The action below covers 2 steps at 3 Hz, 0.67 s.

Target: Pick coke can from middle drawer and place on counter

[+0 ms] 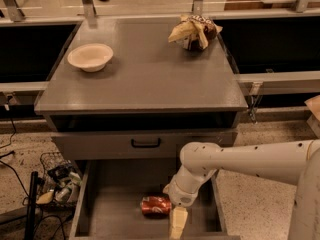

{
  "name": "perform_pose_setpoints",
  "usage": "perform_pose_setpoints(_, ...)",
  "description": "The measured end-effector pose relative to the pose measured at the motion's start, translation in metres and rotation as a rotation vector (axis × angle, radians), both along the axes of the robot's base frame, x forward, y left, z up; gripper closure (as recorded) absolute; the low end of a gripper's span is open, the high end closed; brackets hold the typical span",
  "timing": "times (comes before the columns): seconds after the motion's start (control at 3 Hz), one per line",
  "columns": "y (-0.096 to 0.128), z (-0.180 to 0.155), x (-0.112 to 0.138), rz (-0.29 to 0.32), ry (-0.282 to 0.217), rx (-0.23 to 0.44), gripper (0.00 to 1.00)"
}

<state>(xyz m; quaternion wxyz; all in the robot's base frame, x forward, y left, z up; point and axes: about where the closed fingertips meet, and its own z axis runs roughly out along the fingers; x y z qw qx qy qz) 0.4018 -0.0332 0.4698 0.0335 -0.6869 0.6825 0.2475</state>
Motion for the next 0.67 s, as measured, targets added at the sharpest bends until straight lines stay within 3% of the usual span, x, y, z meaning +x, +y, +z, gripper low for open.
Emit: perform_pose_setpoints(0.67, 0.0079, -0.0062, -0.0013, -0.019, 0.007, -0.045, 0.00)
